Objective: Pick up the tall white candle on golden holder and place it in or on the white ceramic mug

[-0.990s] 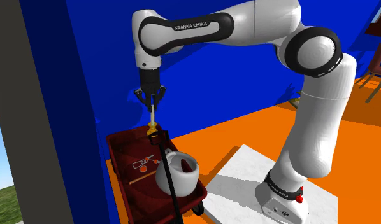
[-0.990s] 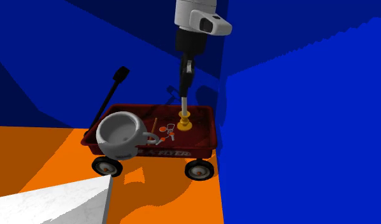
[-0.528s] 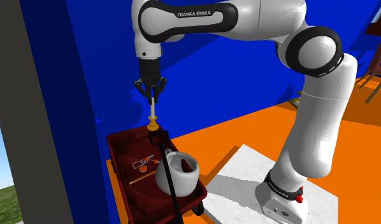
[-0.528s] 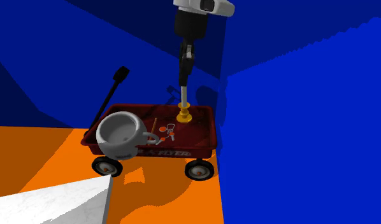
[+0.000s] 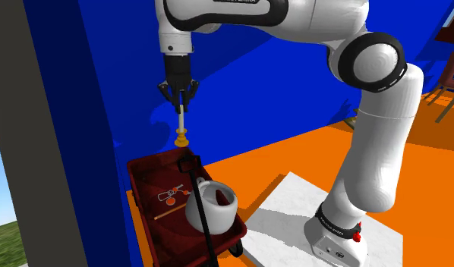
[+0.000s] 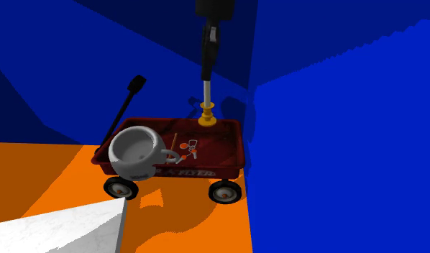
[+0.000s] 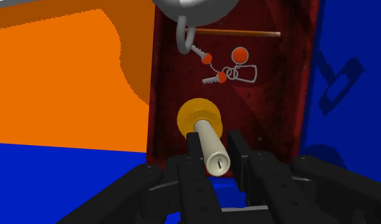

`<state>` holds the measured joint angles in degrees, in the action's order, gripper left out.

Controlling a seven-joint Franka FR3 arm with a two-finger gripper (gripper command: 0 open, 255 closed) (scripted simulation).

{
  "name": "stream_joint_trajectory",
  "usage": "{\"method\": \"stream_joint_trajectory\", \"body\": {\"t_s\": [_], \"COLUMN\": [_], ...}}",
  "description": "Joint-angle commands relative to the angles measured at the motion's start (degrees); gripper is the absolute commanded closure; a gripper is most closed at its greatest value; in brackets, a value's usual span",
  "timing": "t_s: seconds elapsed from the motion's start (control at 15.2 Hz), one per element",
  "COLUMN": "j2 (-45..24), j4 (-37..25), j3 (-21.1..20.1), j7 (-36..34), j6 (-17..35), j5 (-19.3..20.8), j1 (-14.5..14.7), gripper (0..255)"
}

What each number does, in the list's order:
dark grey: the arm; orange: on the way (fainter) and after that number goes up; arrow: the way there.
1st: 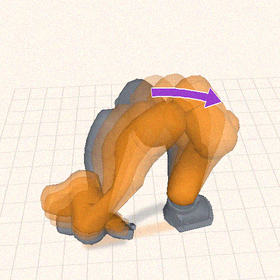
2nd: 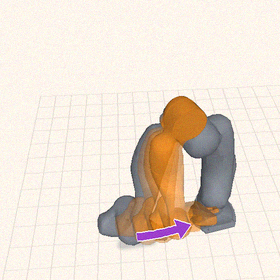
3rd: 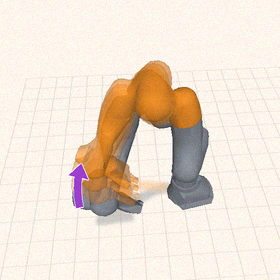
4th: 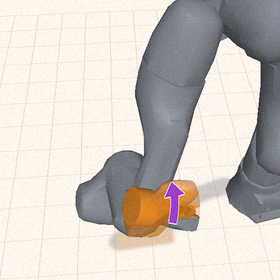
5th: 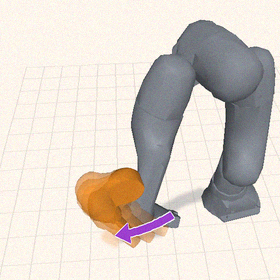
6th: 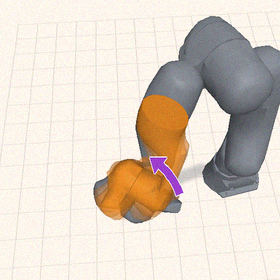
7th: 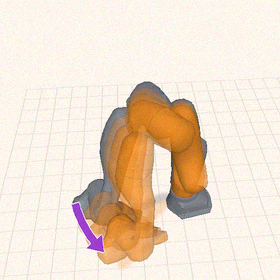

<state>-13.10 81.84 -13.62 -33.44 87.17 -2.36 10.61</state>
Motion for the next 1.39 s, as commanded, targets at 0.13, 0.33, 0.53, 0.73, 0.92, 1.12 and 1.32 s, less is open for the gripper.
{"method": "stream_joint_trajectory", "body": {"t_s": [0.13,0.33,0.53,0.73,0.92,1.12,1.32], "j2": [5.76,11.07,15.99,20.55,24.77,28.04,28.57], "j4": [5.41,10.35,14.42,17.71,20.28,22.81,25.65], "j3": [-0.84,-1.73,-2.67,-3.68,-4.76,-5.69,-5.77], "j7": [-1.58,-3.28,-5.11,-7.1,-9.29,-11.03,-10.64], "j6": [-0.1,-0.13,-0.61,-1.46,-2.62,-2.93,-0.64], "j5": [-1.44,-2.95,-4.52,-6.15,-7.84,-9.27,-9.43], "j1": [0.62,1.4,2.33,3.38,4.53,5.51,5.57], "gripper": [255,255,255,255,255,255,255]}}
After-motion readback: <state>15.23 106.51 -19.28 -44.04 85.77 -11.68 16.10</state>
